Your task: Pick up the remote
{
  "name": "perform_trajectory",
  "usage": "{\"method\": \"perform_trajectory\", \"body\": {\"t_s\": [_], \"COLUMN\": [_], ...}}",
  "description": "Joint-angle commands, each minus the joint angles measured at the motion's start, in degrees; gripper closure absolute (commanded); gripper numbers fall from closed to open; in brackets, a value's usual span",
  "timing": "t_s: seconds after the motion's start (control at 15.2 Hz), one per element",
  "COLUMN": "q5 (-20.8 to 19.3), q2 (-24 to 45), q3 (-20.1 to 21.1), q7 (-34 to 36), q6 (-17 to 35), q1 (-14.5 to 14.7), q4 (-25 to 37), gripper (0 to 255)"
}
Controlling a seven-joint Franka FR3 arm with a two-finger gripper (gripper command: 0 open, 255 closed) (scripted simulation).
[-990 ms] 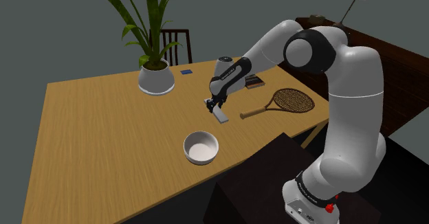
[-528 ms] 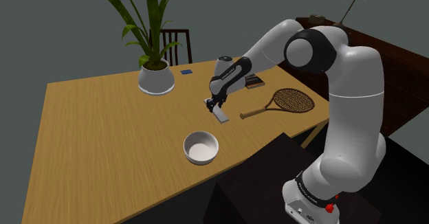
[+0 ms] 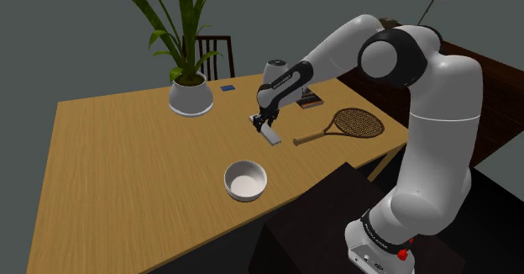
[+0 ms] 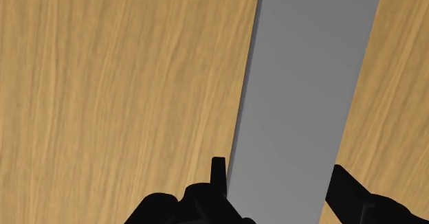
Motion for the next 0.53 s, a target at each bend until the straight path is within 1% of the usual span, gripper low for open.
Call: {"method": "perform_trajectory", "body": {"t_s": [0.0, 0.33, 0.46], "q5": [0.0, 0.0, 0.0], "q2": [-1.4, -4.4, -4.5], "q3": [0.0, 0.0, 0.0], "q7": [-0.1, -0.1, -0.1], "q6": [-1.2, -4.1, -4.2], "q1": [0.0, 0.0, 0.0], "q4": [-0.2, -0.3, -0.3], "gripper": [255, 255, 255]}}
